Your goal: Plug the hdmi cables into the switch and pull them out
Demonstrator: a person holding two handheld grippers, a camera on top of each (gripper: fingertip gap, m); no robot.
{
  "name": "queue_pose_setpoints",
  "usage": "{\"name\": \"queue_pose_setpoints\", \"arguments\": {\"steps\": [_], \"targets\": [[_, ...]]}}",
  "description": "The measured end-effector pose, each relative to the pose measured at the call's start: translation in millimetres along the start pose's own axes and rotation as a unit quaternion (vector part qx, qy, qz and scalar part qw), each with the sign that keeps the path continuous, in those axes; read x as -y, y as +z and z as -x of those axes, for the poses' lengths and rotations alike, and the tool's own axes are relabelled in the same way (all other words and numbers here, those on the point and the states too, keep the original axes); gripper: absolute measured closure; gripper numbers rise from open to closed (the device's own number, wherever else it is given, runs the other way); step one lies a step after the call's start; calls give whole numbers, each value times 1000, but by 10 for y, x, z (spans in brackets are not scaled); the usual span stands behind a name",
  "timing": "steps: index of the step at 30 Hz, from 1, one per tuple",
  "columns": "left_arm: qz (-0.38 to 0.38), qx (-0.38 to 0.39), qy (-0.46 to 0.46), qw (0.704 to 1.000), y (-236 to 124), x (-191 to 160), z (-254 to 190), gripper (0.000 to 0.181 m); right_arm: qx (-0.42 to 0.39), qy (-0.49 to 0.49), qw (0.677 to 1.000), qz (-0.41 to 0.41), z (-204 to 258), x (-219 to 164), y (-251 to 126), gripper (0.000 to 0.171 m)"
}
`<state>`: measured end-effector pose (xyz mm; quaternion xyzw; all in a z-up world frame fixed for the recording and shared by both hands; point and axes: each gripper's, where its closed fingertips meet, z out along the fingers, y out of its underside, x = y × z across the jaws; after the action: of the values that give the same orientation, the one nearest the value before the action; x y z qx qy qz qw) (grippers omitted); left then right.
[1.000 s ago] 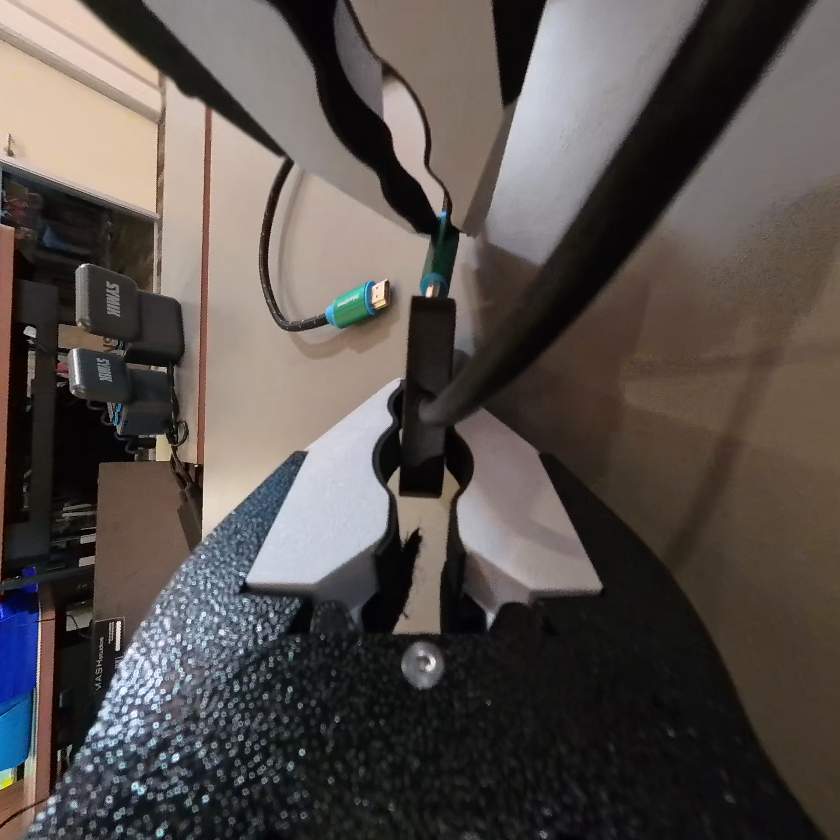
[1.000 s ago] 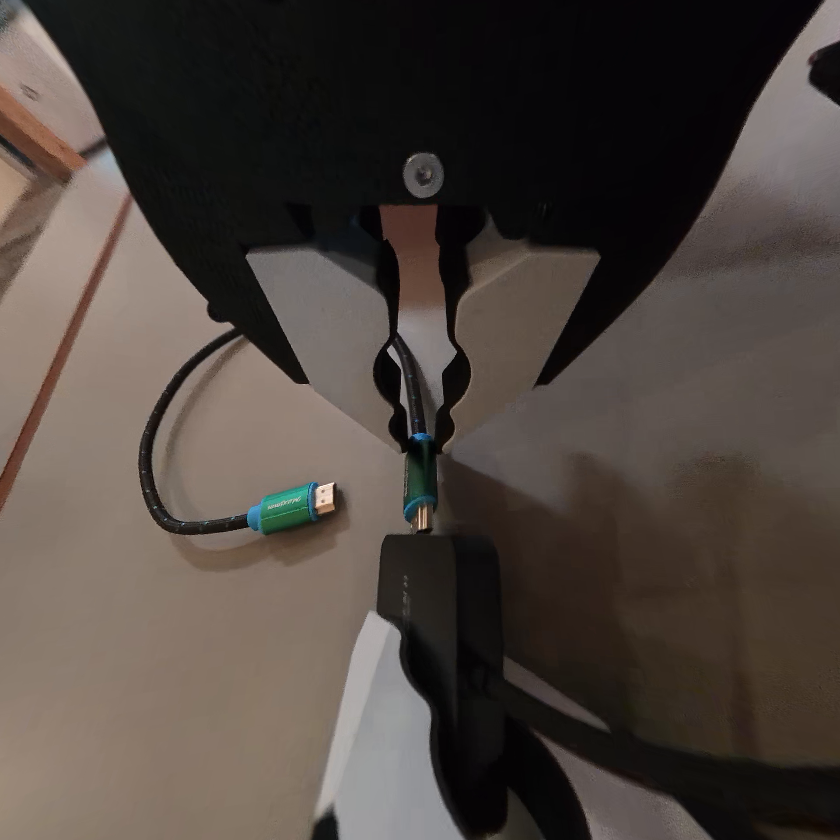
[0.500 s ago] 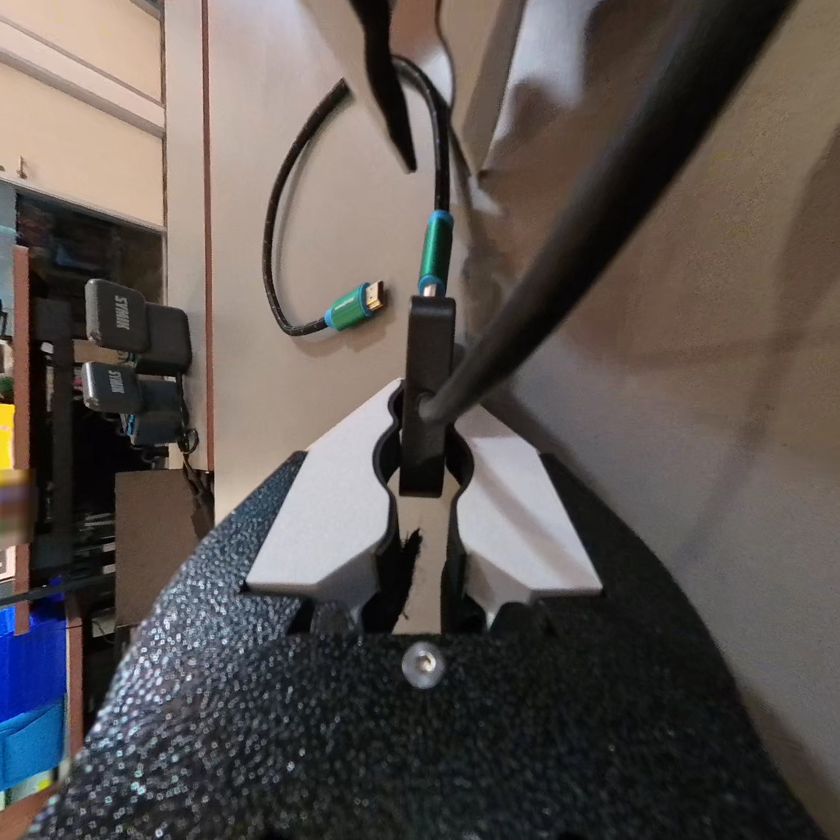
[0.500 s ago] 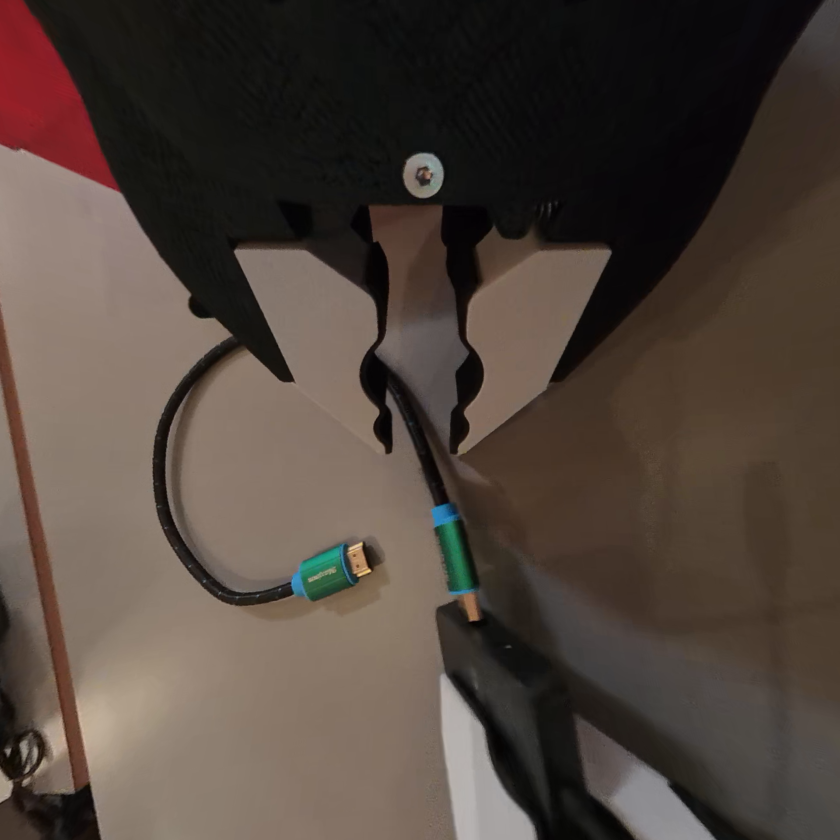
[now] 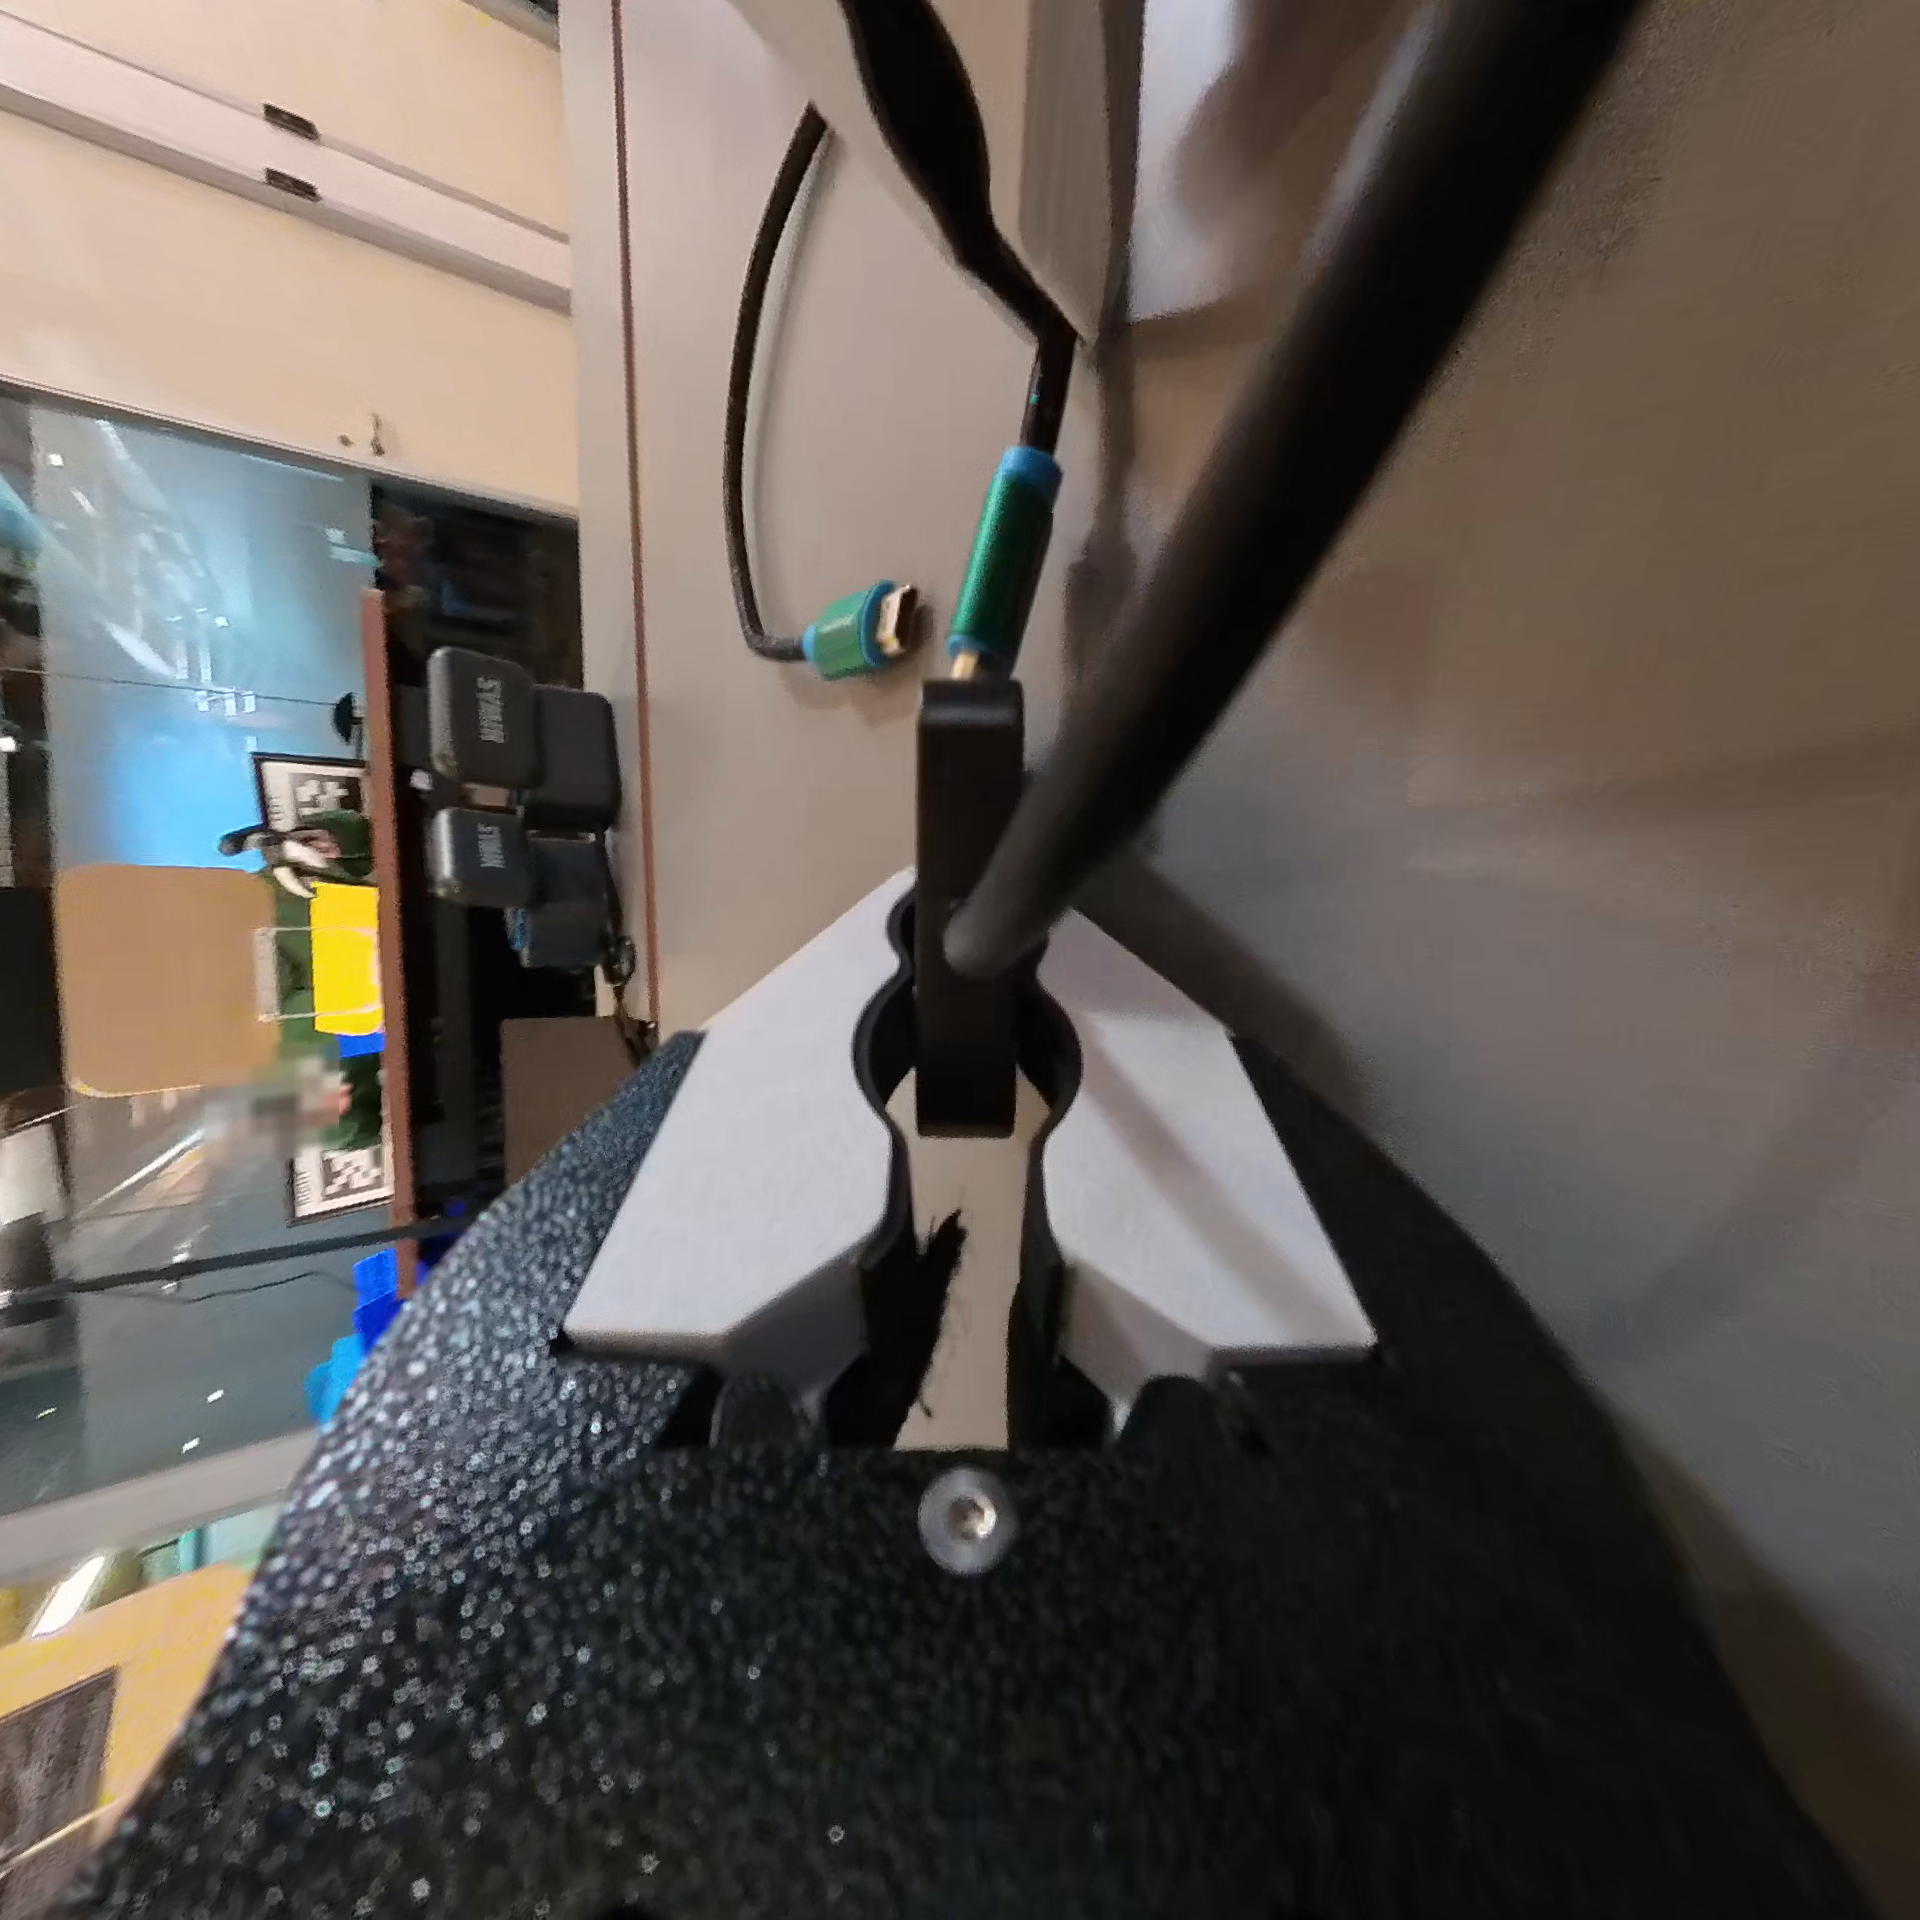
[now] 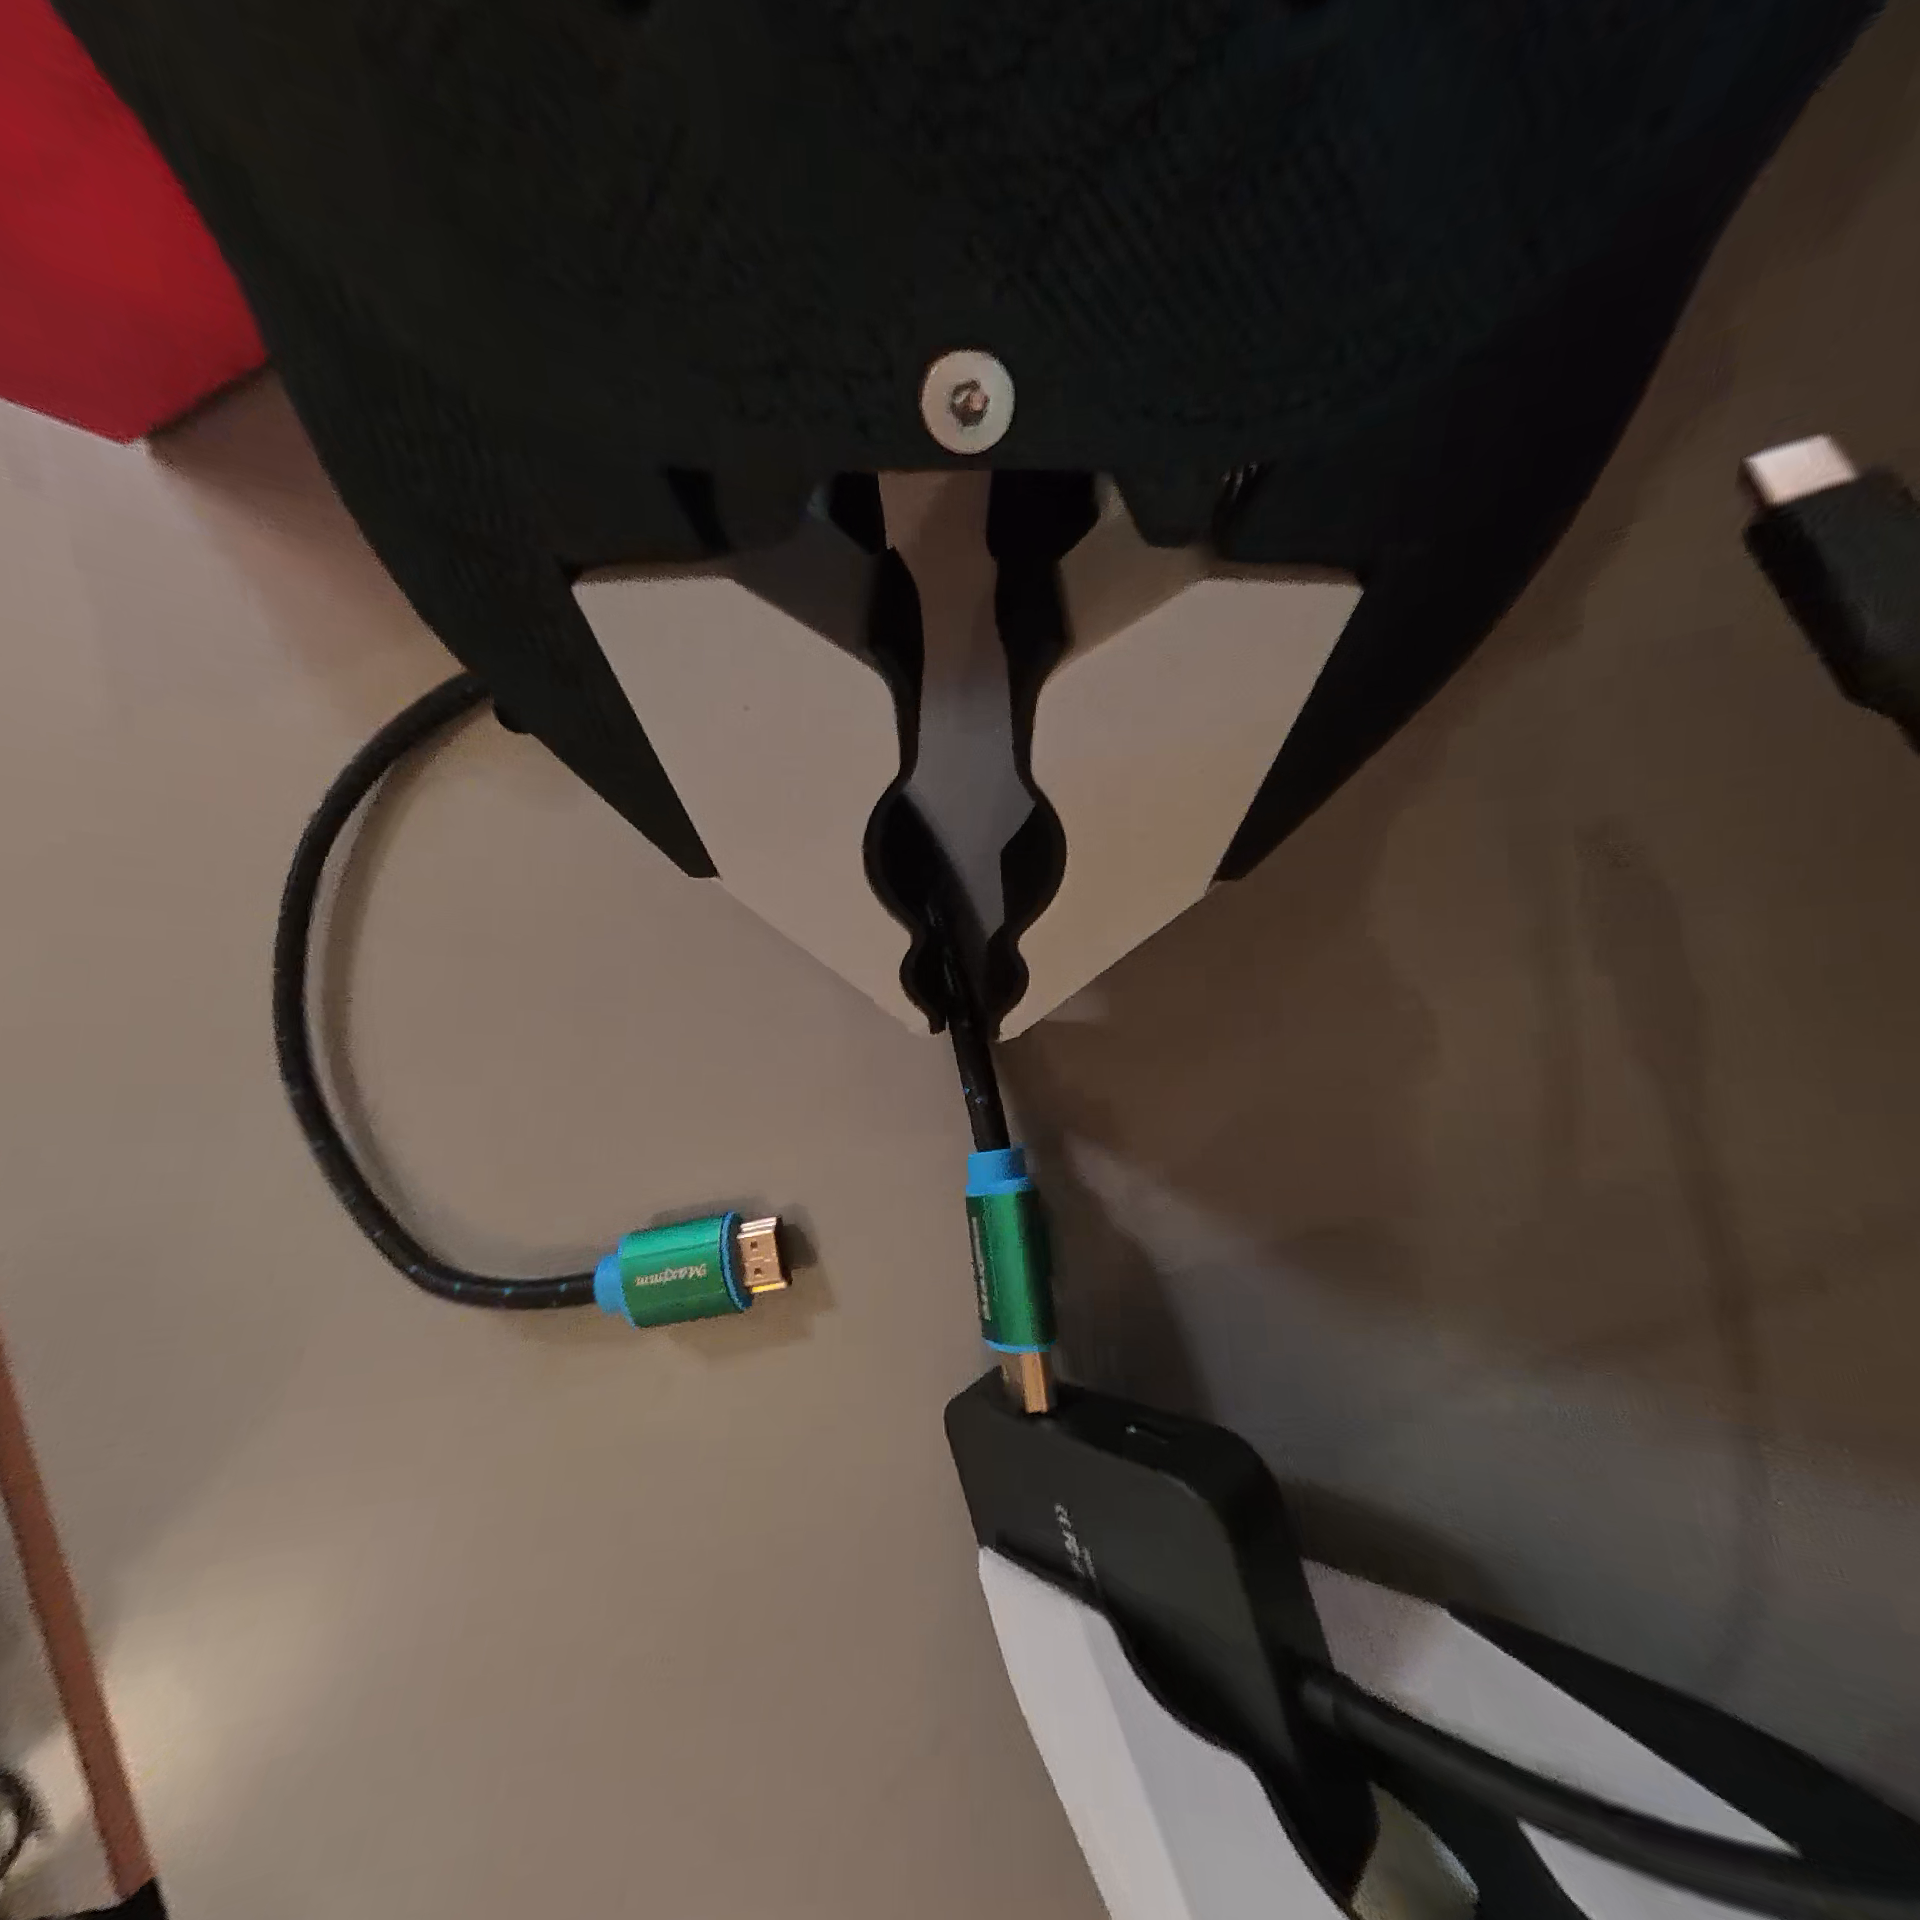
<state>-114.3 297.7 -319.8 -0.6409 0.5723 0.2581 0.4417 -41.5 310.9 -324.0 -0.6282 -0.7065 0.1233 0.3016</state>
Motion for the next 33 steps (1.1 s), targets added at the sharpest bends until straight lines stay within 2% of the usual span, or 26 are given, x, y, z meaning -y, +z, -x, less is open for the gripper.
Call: {"name": "queue_pose_setpoints", "arguments": {"steps": [4,11,17,33], "targets": [[18,27,21,999,4,0,7,170,-77,-66,995,15,13,3,-12,168],[3,20,-17,1000,7,0,-2,170,-176,-194,964,45,-28,-5,-21,168],[3,23,-14,1000,8,3,-6,170,-174,-180,966,62,-52,-47,-40,168],[9,28,3,1000,17,-2,-6,170,-196,-229,951,74,-47,11,-58,168]]}}
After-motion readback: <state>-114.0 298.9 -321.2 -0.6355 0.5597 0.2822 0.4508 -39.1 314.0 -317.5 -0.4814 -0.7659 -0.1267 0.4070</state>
